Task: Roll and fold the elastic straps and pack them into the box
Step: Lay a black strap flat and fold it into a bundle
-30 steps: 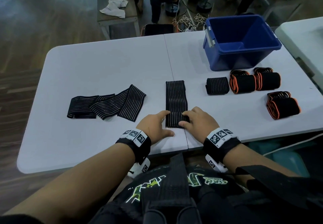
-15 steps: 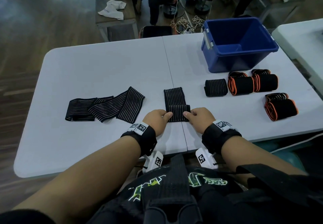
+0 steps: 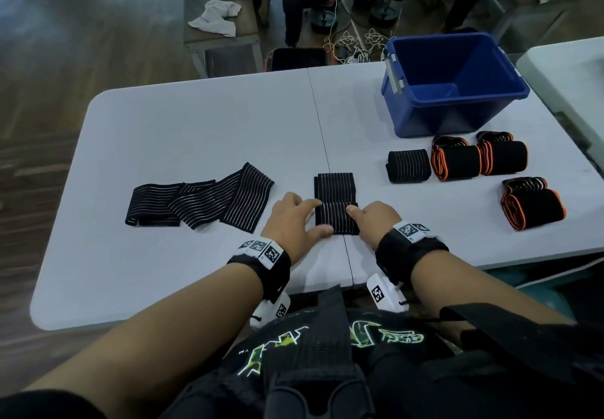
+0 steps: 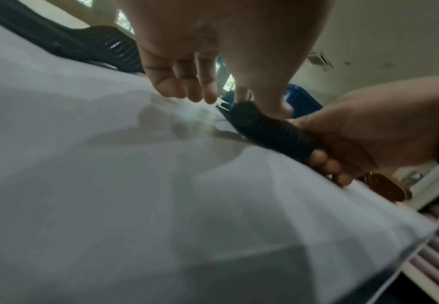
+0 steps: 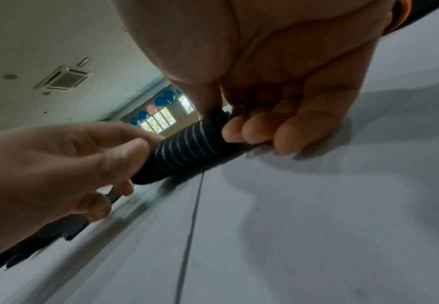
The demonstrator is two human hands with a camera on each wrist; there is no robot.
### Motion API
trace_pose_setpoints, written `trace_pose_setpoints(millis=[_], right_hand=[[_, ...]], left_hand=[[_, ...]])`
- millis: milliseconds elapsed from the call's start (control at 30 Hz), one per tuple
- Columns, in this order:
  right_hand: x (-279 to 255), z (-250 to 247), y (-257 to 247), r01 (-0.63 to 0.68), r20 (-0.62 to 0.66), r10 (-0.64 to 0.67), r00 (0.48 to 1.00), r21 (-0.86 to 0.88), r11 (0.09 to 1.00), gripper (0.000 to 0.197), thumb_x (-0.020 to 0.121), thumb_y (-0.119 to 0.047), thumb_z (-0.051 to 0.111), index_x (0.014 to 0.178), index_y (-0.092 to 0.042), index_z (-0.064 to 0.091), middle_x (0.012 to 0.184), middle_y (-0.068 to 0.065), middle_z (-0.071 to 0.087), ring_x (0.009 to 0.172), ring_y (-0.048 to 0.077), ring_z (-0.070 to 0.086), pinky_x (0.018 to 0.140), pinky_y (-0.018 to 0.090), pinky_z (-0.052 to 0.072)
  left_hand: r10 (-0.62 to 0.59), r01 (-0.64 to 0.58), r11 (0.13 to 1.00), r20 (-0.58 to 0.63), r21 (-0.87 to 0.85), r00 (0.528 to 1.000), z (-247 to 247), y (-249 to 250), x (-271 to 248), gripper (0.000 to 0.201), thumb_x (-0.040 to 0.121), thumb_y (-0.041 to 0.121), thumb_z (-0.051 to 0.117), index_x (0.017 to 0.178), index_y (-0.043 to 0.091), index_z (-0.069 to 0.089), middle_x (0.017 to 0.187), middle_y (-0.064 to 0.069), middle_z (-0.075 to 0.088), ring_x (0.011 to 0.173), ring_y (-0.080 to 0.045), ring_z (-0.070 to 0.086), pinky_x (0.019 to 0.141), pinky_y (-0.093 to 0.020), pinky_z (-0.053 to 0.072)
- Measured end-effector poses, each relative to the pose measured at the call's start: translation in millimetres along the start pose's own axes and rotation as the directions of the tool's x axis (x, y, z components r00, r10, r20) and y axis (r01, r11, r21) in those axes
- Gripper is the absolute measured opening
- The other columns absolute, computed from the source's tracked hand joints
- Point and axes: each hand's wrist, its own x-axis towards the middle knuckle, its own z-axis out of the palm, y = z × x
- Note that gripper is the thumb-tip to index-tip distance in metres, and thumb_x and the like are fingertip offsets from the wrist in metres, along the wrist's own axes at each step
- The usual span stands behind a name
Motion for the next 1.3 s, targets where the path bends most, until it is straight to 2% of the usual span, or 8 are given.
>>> trace_pose_setpoints(millis=[200,333,467,633,733,900,1067,1300], right_hand=[[6.4,-3.4,-1.5,-0.053,0.023,0.05,0.998,0.115,0.992,0.059,0.094,-0.058,0.047,0.079,-0.003,0.063,0.08,0.017,0.071,0.068,0.033,0.066,0.072,0.043,0.058],[-1.7,-5.4,3.0,0.129,-0.208,-0.103,0.973,0.117,0.985,0.031,0.093,-0.048,0.056,0.107,-0.021,0.053,0.08,0.003,0.063,0.071,0.026,0.066,0.067,0.034,0.052],[-11.3,-13.3,6.2,0.217,-0.115,-0.19,0.975,0.317,0.923,0.028,0.091,-0.049,0.061,0.1,-0.023,0.066,0.082,-0.001,0.068,0.072,0.022,0.067,0.069,0.04,0.06],[-11.7,-17.5,12.5,0.228,-0.025,-0.228,0.973,0.2,0.953,0.032,0.087,-0.044,0.068,0.085,-0.012,0.068,0.077,0.01,0.068,0.072,0.028,0.067,0.075,0.046,0.058],[-7.5,-16.5,8.8,0.167,-0.058,-0.158,0.986,0.224,0.96,0.053,0.087,-0.05,0.064,0.072,0.001,0.062,0.065,0.017,0.065,0.07,0.038,0.068,0.071,0.05,0.059],[-7.7,-14.4,1.4,0.13,-0.093,-0.115,0.989,0.182,0.975,0.042,0.086,-0.049,0.065,0.07,-0.011,0.055,0.064,0.008,0.058,0.066,0.037,0.065,0.073,0.046,0.058],[-7.4,-5.7,8.9,0.179,-0.178,-0.119,0.977,0.373,0.91,0.033,0.082,-0.03,0.075,0.108,-0.022,0.056,0.09,-0.004,0.065,0.083,0.017,0.067,0.08,0.039,0.057],[-11.3,-21.9,25.9,0.19,-0.183,-0.12,0.976,0.432,0.882,0.027,0.089,-0.016,0.065,0.115,-0.023,0.058,0.1,-0.008,0.068,0.084,0.006,0.065,0.077,0.024,0.048]], left_hand=[[0.006,-0.006,1.0,0.013,0.004,1.0,3.6,-9.1,4.6,0.065,0.083,0.058,0.07,0.141,0.039,0.048,0.115,0.004,0.042,0.116,-0.02,0.043,0.103,-0.037,0.042],[-0.022,0.022,1.0,0.054,0.002,0.998,2.2,-2.1,10.2,0.052,0.089,0.056,0.063,0.136,0.039,0.05,0.108,0.005,0.042,0.113,-0.019,0.042,0.098,-0.037,0.043],[-0.061,0.061,0.998,0.088,0.003,0.994,-0.6,0.5,14.4,0.044,0.097,0.055,0.05,0.134,0.032,0.054,0.102,0.0,0.046,0.108,-0.025,0.046,0.096,-0.041,0.045],[-0.12,0.112,0.991,0.121,0.074,0.985,-2.3,9.8,24.6,0.05,0.102,0.058,0.03,0.073,0.022,0.05,0.088,-0.005,0.049,0.096,-0.032,0.053,0.085,-0.045,0.049],[-0.161,0.152,0.985,0.126,0.076,0.979,-3.4,15.8,28.0,0.056,0.103,0.057,0.029,0.062,0.023,0.047,0.08,-0.006,0.054,0.089,-0.032,0.058,0.08,-0.045,0.052],[-0.221,0.227,0.973,0.13,-0.032,0.967,-8.0,19.1,35.3,0.049,0.1,0.055,0.043,0.069,0.018,0.054,0.07,-0.001,0.063,0.073,-0.022,0.062,0.075,-0.036,0.051],[-0.271,0.257,0.927,-0.012,-0.273,0.963,-10.0,27.9,31.5,0.017,0.09,0.038,0.067,0.085,0.024,0.058,0.079,0.0,0.07,0.074,-0.017,0.066,0.068,-0.03,0.052],[-0.256,0.238,0.896,0.001,-0.374,0.967,-1.4,45.0,42.2,0.014,0.088,0.032,0.07,0.098,0.03,0.061,0.076,0.003,0.074,0.072,-0.013,0.071,0.074,-0.031,0.057]])
